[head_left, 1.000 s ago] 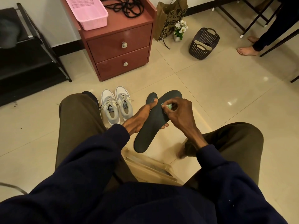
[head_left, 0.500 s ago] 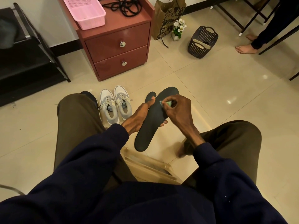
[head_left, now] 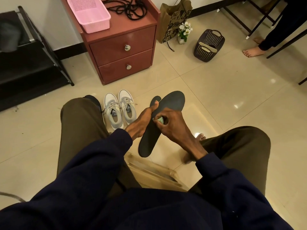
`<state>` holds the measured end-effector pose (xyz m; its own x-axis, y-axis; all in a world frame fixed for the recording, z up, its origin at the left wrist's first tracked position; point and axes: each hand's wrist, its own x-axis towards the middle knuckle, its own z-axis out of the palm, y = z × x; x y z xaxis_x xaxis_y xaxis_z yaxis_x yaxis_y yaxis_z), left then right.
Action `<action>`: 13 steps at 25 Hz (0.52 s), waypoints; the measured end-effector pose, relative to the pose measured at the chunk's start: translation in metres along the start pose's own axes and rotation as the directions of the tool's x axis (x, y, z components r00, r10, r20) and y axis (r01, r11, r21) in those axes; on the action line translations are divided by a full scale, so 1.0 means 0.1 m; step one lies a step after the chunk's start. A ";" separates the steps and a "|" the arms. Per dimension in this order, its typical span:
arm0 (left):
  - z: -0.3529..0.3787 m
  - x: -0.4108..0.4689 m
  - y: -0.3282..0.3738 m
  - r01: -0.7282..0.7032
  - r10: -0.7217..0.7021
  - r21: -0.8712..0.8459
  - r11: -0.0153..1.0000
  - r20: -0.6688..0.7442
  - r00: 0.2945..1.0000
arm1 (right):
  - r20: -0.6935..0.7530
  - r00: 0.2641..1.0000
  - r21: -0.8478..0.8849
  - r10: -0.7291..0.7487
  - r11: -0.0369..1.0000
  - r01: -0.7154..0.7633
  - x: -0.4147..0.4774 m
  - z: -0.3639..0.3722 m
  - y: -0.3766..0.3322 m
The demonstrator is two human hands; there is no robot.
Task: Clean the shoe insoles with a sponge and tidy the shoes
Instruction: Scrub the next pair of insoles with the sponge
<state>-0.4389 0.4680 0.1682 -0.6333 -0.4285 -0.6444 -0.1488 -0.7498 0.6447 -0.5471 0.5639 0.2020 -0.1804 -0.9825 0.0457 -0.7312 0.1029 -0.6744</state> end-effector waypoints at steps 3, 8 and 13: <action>0.04 -0.03 0.02 0.030 -0.025 -0.071 0.997 0.069 0.997 | -0.145 0.989 -0.091 0.029 0.995 -0.043 0.12 -0.14 0.23; 0.09 -0.04 0.01 0.078 -0.064 -0.084 0.993 0.157 0.985 | -0.331 0.913 -0.065 0.236 0.960 -0.272 0.11 -0.33 0.49; -0.02 0.02 0.03 -0.027 0.029 -0.061 0.998 0.026 0.999 | 0.139 0.990 -0.068 -0.027 0.997 0.037 -0.01 -0.08 0.05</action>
<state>-0.4389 0.4643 0.1680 -0.6566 -0.4367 -0.6150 -0.0847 -0.7675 0.6354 -0.5559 0.5668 0.2040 -0.0670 -0.9970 -0.0389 -0.7801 0.0767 -0.6209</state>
